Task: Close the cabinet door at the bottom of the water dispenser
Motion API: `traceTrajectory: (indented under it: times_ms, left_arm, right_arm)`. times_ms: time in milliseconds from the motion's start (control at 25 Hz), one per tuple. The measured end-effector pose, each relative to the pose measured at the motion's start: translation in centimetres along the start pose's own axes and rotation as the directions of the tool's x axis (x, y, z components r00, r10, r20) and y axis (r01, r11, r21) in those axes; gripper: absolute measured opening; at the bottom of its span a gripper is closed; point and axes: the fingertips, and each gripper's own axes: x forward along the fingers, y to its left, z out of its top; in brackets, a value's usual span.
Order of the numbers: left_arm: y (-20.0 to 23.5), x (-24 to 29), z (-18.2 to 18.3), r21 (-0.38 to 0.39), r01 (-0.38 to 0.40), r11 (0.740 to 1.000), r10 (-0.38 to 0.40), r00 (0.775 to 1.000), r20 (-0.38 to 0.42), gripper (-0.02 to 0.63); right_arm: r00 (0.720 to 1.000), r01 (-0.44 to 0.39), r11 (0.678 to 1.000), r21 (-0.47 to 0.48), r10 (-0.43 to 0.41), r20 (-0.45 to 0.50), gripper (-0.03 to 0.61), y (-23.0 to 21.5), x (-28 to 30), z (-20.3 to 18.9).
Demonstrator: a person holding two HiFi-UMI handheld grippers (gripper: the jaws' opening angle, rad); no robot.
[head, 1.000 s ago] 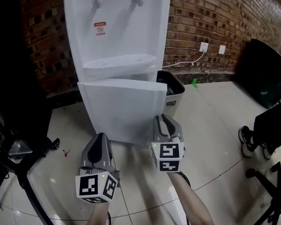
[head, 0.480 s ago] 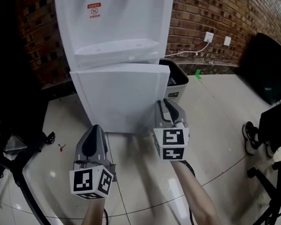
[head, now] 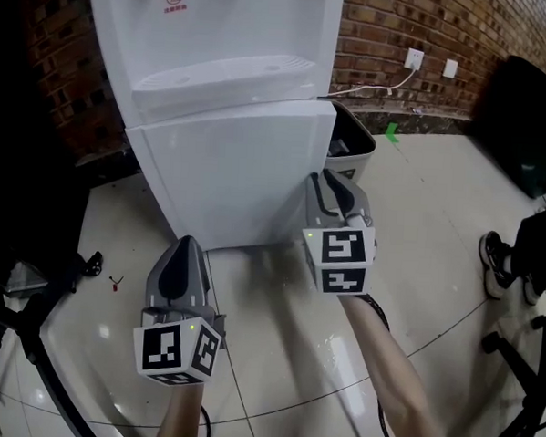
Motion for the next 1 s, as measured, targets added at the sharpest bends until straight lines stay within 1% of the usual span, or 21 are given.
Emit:
traceTrajectory:
  times_ms: [200,320,440,560,600,760,920,1000]
  left_arm:
    - [0.1,0.9,-1.2,-0.02,-0.014,1.0,0.014,1.0,-0.009,0.018]
    - [0.3,1.3,-2.1,-0.028,-0.016,0.999,0.015,1.0,-0.009,0.018]
    - [0.3,1.7,-2.0,-0.015,-0.014,1.0,0.014,1.0,-0.01,0.018]
    - [0.3,1.9,-1.6,-0.007,-0.019,1.0,0.019,1.0,-0.014,0.018]
    - [0.5,2.0,-1.6,-0.01,-0.022,1.0,0.022,1.0,-0.012,0.018]
    - [0.9,2.4,-1.6,-0.015,-0.033,0.999,0.033,0.999,-0.009,0.018]
    - [0.8,2.5,-1.7,-0.019,-0.034,0.999,0.033,0.999,-0.015,0.018]
    - [0.7,2.4,-1.9,-0.015,-0.031,0.999,0.031,0.999,-0.013,0.018]
  right_arm:
    - [1.0,-0.005,1.0,0.023,0.005,-0.005,0.069,-0.3,1.5,-0.3]
    - [1.0,-0.008,0.998,0.055,0.008,-0.014,0.069,-0.6,2.5,-0.4]
    - [1.0,-0.014,0.998,0.066,0.015,-0.017,0.06,-0.6,3.4,-0.4]
    - [0.999,-0.037,0.998,0.041,0.038,-0.017,0.053,0.1,4.0,-0.2]
    - [0.999,-0.039,0.998,0.043,0.04,-0.013,0.037,0.2,4.1,-0.2]
    - [0.999,-0.039,0.996,0.079,0.038,0.008,0.037,0.1,4.1,-0.2]
    - [0.999,-0.041,0.996,0.076,0.041,-0.001,0.038,0.2,4.2,-0.3]
    - [0.999,-0.038,0.994,0.099,0.039,-0.006,0.038,0.0,4.0,-0.3]
